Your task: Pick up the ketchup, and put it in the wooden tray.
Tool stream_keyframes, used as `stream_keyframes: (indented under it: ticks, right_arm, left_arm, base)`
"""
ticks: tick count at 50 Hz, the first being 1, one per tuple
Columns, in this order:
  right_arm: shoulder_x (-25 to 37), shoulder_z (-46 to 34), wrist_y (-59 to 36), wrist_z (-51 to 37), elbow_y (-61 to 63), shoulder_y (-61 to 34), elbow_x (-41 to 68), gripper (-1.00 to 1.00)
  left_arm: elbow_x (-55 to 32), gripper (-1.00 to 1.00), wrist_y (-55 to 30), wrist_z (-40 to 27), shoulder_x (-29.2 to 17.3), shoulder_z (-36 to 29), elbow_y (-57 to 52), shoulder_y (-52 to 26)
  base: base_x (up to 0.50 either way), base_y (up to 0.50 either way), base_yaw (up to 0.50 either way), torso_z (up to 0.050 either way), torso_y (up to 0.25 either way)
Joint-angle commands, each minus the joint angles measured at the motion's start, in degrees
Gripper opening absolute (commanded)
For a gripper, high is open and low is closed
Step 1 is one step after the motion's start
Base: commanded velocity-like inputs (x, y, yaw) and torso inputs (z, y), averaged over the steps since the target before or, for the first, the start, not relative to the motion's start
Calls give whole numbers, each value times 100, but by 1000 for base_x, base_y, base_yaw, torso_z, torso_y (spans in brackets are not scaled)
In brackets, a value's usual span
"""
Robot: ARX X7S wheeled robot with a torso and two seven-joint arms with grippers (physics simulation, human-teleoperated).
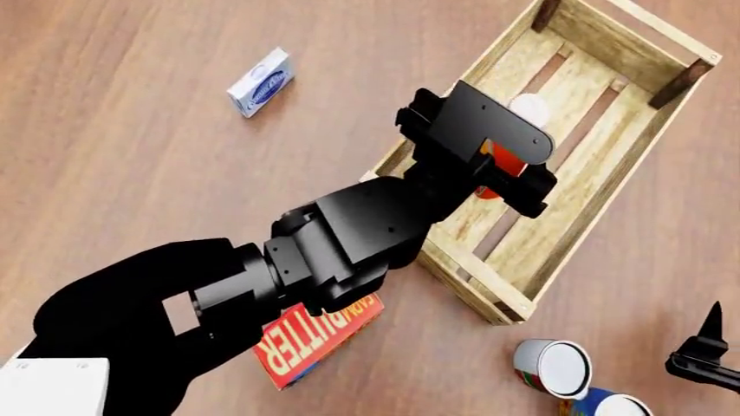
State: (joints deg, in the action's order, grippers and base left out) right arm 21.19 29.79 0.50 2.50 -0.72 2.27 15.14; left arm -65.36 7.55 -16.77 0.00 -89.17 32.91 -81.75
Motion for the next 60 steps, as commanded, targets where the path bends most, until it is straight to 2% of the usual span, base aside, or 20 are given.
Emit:
stream_keyframes:
  ticks: [1,41,60]
  right_arm:
    - [-29,-68,310,82,-317,-75,-63,100]
    - [-497,-23,365,-197,831,767,-78,100]
    - [-515,-61,430,-256,929,789,-95,100]
  left_arm:
    - [21,100,36,-144,0,21,-17,-58]
    - [232,100,48,42,0,22,-241,-140]
    - [289,100,16,-154,0,23,-407,-369]
  base:
    - [0,0,0,0,0]
    - [0,0,0,0,0]
    - [0,0,0,0,0]
